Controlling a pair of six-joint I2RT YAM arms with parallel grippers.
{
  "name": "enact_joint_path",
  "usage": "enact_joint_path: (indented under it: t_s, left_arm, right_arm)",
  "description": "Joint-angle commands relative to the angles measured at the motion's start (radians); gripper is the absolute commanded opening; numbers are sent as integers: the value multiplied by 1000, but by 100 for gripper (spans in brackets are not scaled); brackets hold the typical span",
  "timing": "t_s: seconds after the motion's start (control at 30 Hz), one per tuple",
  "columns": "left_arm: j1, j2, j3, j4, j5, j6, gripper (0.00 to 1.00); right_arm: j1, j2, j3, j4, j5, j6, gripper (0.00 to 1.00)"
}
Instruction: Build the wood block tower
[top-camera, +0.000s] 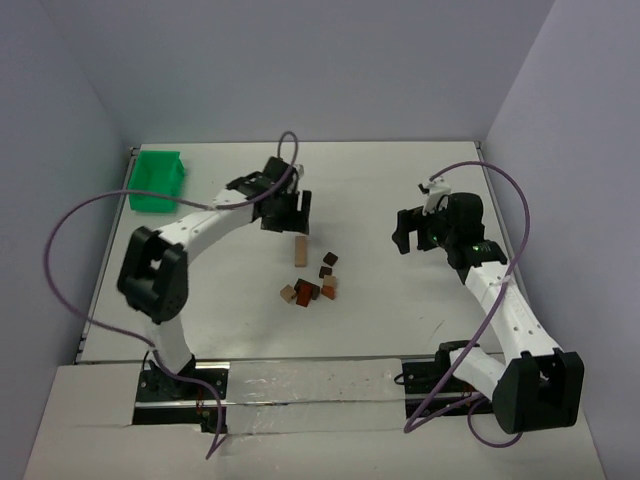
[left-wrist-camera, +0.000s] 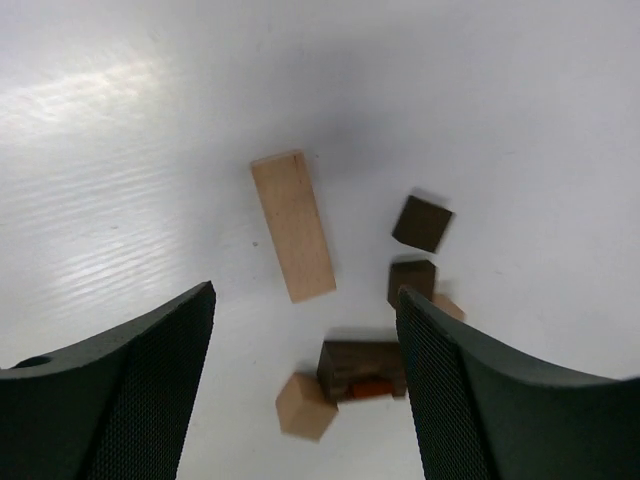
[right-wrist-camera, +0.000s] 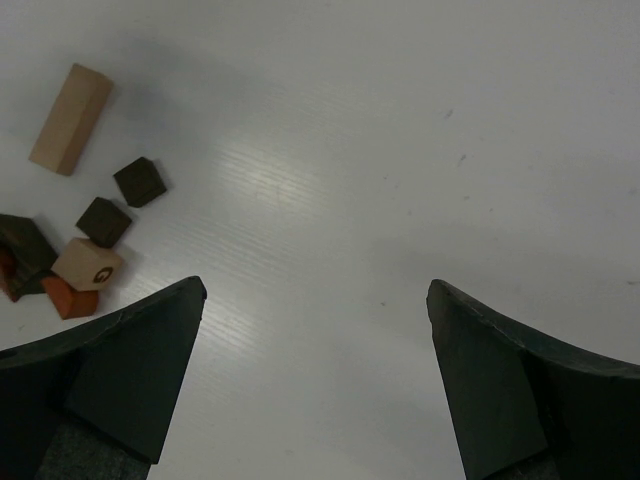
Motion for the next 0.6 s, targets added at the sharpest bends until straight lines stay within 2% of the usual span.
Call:
enact_joint_path:
  t_s: [0.0, 0.1, 0.13, 0.2, 0.3, 0.43, 0.57]
  left_arm:
    - [96, -354, -117, 148, 187, 67, 81]
    - [98, -523, -241, 219, 94, 118, 89]
    - [100, -551, -242, 186, 77, 141, 96]
    - [113, -561, -224, 135, 78, 177, 99]
    - [253, -651, -285, 87, 374, 262, 99]
    - [399, -696, -318, 76, 568, 329, 94]
    - [477, -674, -327, 52, 720, 363, 90]
  right_arm:
    - [85, -48, 54, -36, -22, -30, 100]
    - [178, -53, 64, -63, 17, -62, 100]
    - [231, -50, 71, -74, 29, -72, 100]
    - [266, -38, 75, -89, 43, -84, 100]
    - [385, 14, 127, -125, 64, -107, 100]
    - [507, 105, 190, -170, 84, -145, 100]
    - [589, 236, 248, -204, 68, -166, 100]
